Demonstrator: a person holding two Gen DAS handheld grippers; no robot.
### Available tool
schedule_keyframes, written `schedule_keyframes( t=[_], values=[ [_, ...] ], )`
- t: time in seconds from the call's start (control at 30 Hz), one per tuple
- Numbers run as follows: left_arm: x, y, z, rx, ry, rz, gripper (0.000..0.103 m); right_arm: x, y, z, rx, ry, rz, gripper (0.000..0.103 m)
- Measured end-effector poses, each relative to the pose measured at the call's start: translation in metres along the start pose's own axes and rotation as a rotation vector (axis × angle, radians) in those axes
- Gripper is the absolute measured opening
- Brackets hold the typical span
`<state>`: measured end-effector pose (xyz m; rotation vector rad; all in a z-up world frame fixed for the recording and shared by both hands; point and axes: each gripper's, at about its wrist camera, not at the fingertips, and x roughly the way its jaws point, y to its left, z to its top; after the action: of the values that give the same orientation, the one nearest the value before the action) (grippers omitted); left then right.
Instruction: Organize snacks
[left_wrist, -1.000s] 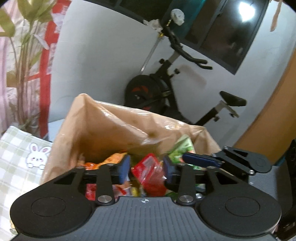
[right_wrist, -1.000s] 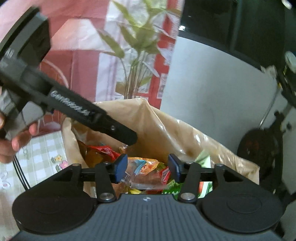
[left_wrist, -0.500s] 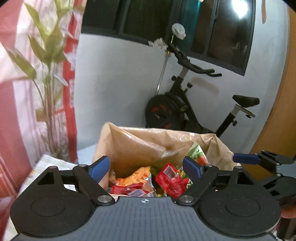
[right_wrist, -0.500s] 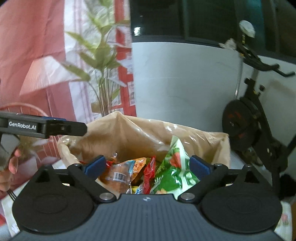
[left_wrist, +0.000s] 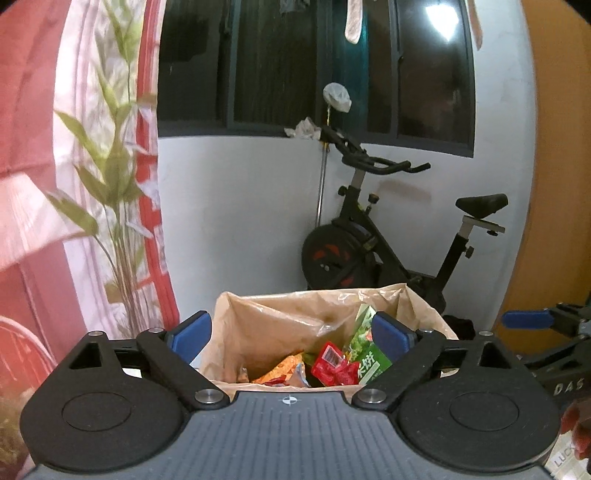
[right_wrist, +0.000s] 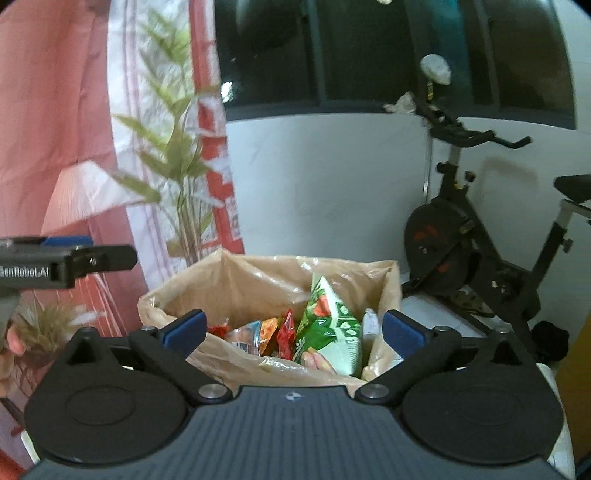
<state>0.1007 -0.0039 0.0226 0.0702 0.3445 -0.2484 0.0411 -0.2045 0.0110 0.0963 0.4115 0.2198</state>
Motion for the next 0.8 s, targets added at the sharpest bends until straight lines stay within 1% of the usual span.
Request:
schedule_keyframes(
  t=[0.2,0.33,0.43,0.57,0.8],
  values=[
    [-0.025,-0.008,0.001,-0.009,-0.02,0.033,0.095,-0.037,0.006,-0.001,0.019,-0.035,-0.056,0.103],
    [-0.037,-0.01,0.0,-0.029,-0.027,0.054,0.095,-0.057,0.007,-0.003,0.053,-0.065,-0.071,0.103],
    [-0.045,-0.012,-0.002,-0.031,-0.026,0.084,0.095,-0.07,0.006,-0.005,0.076,-0.078,-0.081,0.103],
    [-0.054,-0.017,-0.008,-0.012,-0.025,0.133,0.095,-0.081,0.006,-0.008,0.083,-0.082,-0.094,0.103],
    [-0.065,-0.017,-0.013,-0.015,-0.02,0.167,0.095,-0.091,0.003,-0.014,0.118,-0.082,-0.099,0.103]
  ],
)
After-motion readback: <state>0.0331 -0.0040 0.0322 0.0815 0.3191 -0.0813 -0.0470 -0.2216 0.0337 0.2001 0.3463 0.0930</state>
